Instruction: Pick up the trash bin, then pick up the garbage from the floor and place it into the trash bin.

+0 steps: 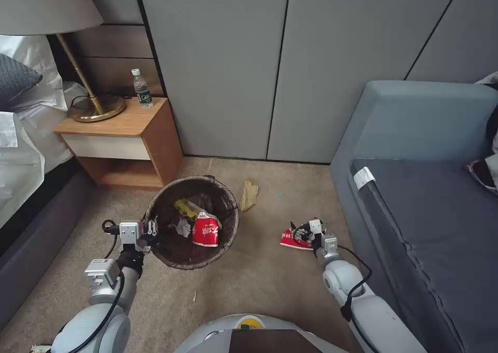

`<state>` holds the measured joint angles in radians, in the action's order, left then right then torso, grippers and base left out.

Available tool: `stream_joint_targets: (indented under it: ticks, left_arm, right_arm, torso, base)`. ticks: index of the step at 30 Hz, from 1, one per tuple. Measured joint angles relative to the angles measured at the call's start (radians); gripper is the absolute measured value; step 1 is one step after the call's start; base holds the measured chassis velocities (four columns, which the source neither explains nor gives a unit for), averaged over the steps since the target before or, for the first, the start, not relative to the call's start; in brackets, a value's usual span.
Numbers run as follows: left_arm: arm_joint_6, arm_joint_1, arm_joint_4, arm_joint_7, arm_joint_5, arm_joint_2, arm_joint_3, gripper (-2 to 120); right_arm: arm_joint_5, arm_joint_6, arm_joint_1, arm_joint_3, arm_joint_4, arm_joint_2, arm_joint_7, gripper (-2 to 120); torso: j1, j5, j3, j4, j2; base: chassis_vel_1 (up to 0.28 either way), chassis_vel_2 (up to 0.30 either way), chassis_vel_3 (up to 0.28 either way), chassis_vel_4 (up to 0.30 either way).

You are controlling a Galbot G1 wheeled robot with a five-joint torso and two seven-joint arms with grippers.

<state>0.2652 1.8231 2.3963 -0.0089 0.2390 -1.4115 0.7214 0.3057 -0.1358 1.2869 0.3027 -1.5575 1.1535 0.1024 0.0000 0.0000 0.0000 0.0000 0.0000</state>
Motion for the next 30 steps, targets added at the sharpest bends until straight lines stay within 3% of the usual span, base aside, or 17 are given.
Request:
stream_joint_targets:
  ticks: [10, 30]
  left_arm:
    - [0.0, -0.001, -0.004, 0.0, 0.001, 0.0, -0.001, 0]
    - [-0.003, 0.0, -0.006, -0.003, 0.003, 0.001, -0.001, 0]
  right_arm:
    - [0.009, 0.002, -0.065, -0.03, 0.138, -0.005, -0.047, 100]
    - [-0.043, 0.003, -0.181, -0.111, 0.286, -0.016, -0.09, 100]
  torso:
    - [0.0, 0.0, 0.0, 0.0, 0.0]
    - [0.0, -0.0001, 0.0, 0.0001, 0.0]
  base:
    - [0.0, 0.0, 0.0, 0.0]
    - [0.0, 0.0, 0.0, 0.0]
